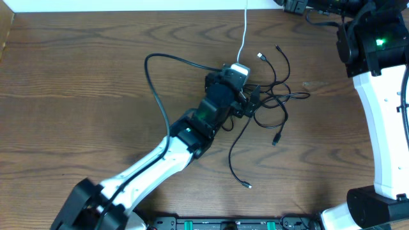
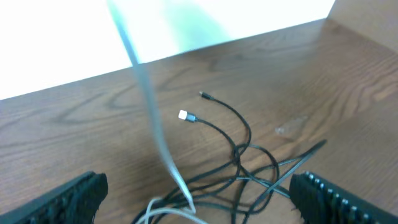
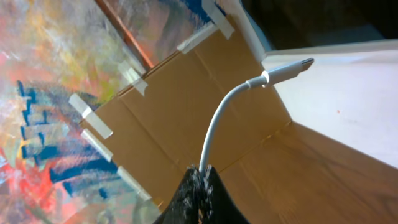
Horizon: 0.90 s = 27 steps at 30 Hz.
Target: Untangle cables
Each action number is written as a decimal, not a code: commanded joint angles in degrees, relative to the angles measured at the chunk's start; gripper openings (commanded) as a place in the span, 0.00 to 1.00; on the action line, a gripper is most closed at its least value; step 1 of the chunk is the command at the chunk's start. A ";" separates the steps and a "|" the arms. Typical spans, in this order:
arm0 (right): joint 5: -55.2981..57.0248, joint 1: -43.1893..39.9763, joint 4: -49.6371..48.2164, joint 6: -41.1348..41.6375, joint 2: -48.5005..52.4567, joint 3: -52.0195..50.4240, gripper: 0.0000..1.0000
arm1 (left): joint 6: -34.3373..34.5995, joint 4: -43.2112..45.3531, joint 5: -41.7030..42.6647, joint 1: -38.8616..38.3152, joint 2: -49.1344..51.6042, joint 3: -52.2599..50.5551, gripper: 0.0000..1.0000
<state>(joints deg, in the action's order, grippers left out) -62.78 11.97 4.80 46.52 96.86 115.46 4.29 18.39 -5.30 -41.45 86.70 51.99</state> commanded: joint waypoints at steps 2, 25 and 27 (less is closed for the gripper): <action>-1.73 0.09 -0.37 2.32 -0.20 0.87 0.01 | -1.75 5.09 -1.64 0.04 4.52 0.11 0.89; -1.84 -3.17 3.87 -1.49 -0.20 0.87 0.01 | -3.65 8.94 -1.84 0.02 2.32 0.11 0.07; -1.33 -4.59 6.62 -2.97 -0.20 0.87 0.01 | -3.65 8.94 -1.84 0.02 -0.59 0.11 0.07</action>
<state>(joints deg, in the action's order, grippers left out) -64.60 9.37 9.85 46.52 96.86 115.46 1.43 26.76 -6.39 -41.45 91.15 51.99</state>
